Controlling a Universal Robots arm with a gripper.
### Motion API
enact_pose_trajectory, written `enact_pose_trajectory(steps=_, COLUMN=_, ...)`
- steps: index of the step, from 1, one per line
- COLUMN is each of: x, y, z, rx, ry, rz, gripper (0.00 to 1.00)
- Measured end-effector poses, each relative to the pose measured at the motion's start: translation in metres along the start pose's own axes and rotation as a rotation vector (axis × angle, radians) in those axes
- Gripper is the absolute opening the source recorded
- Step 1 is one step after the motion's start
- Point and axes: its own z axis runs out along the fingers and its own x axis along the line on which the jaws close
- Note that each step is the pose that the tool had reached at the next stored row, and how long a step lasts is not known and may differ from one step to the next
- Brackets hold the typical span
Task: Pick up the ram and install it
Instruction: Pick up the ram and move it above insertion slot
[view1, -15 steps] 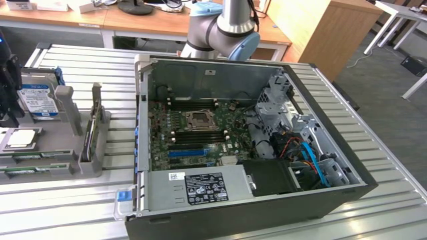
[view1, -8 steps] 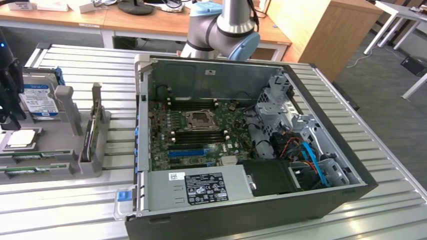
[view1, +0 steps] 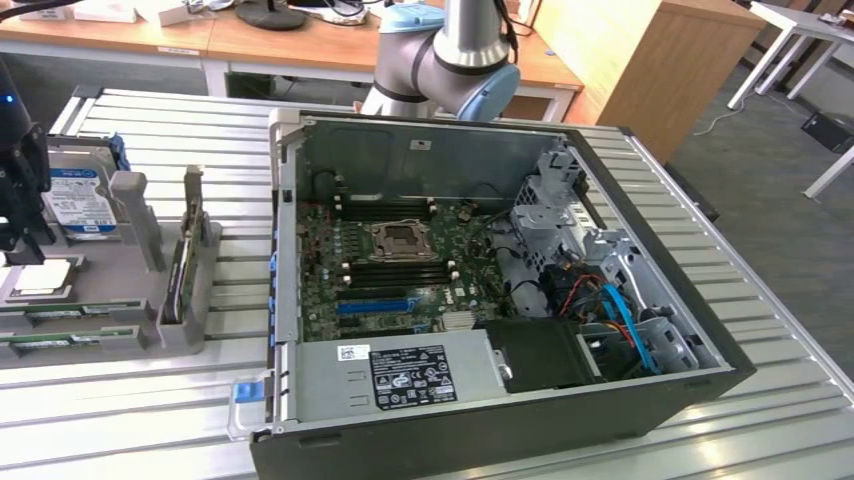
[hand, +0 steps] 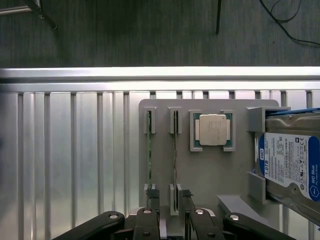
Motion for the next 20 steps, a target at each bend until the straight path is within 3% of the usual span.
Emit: enact_pose_trajectory(steps=20, x=0.0, y=-0.0002, z=0.0077, rx=0.0003, ry=-0.0001, rz=0.0, gripper=0.3)
